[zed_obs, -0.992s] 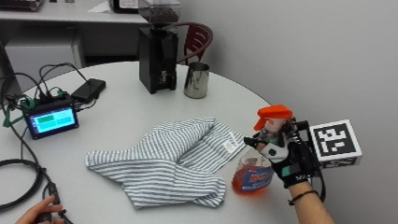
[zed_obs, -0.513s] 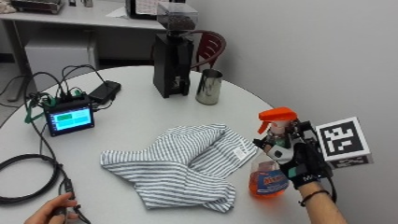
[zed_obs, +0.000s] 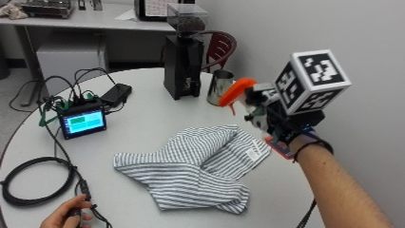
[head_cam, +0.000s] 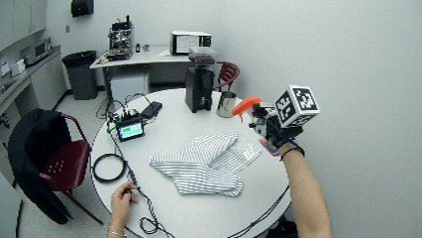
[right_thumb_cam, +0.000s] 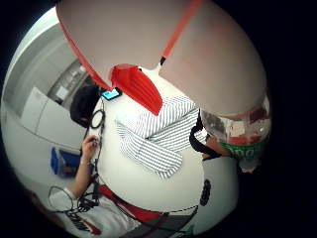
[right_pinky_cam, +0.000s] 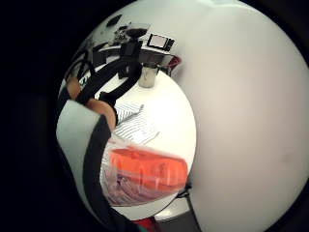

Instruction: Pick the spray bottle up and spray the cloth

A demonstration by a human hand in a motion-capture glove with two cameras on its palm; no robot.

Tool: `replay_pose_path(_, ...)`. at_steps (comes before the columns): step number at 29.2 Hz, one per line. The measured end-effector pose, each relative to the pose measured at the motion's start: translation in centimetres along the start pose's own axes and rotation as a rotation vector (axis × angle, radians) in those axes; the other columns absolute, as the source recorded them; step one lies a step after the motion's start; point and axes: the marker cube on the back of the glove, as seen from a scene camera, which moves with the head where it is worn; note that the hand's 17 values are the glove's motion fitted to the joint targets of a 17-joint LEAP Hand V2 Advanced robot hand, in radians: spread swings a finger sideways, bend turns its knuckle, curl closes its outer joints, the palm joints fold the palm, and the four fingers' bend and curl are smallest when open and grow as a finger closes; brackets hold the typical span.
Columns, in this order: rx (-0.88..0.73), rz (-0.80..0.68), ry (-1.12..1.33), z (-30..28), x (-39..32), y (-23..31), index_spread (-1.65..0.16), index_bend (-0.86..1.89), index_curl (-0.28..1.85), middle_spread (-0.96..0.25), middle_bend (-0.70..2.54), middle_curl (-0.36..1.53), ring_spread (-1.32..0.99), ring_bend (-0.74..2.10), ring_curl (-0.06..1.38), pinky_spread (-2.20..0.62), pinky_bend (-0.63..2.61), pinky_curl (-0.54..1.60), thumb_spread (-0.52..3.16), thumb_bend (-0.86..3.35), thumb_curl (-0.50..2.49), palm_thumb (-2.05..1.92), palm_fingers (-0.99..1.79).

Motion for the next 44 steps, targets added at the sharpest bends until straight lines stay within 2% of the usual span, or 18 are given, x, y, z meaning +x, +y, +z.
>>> replay_pose_path(4,-0.144,-0.096,0.120,4.7,-1.7,1.7,-0.25,0.14,0.31,-0.14,0.41,0.45,-0.15,0.60,0.42,-0.18,0.48,0.38,0.57,-0.03,0.57,1.04,1.21)
replay_pose_path(6,-0.168,-0.122,0.137,5.0,-1.8,1.8,-0.25,0.14,0.31,-0.14,0.41,0.45,-0.15,0.60,0.42,-0.18,0.48,0.38,0.57,-0.03,0.57,1.04,1.21)
replay_pose_path(12,-0.051,-0.095,0.183,-2.6,0.0,-1.7,-0.25,0.13,0.32,-0.14,0.41,0.46,-0.16,0.60,0.42,-0.18,0.49,0.38,0.56,-0.03,0.59,1.03,1.21)
replay_pose_path(15,-0.028,-0.078,0.179,-4.4,0.2,-2.2,-0.25,0.13,0.33,-0.14,0.40,0.47,-0.16,0.61,0.43,-0.19,0.49,0.39,0.56,-0.03,0.59,1.03,1.21)
replay_pose_path(23,-0.206,-0.120,0.146,4.2,-1.3,1.6,-0.25,0.13,0.33,-0.14,0.40,0.48,-0.16,0.61,0.43,-0.19,0.49,0.39,0.55,-0.03,0.60,1.04,1.20)
replay_pose_path(25,-0.216,-0.127,0.143,4.7,-1.5,1.7,-0.24,0.13,0.34,-0.14,0.40,0.48,-0.16,0.61,0.43,-0.19,0.49,0.39,0.55,-0.03,0.61,1.04,1.20)
replay_pose_path(34,-0.072,-0.069,0.195,-3.5,-0.2,-2.4,-0.24,0.13,0.34,-0.14,0.40,0.49,-0.16,0.61,0.44,-0.19,0.49,0.39,0.54,-0.03,0.62,1.03,1.20)
replay_pose_path(44,-0.281,-0.091,0.168,5.9,-0.6,2.2,-0.25,0.13,0.35,-0.14,0.39,0.49,-0.16,0.61,0.44,-0.19,0.49,0.39,0.54,-0.03,0.62,1.03,1.20)
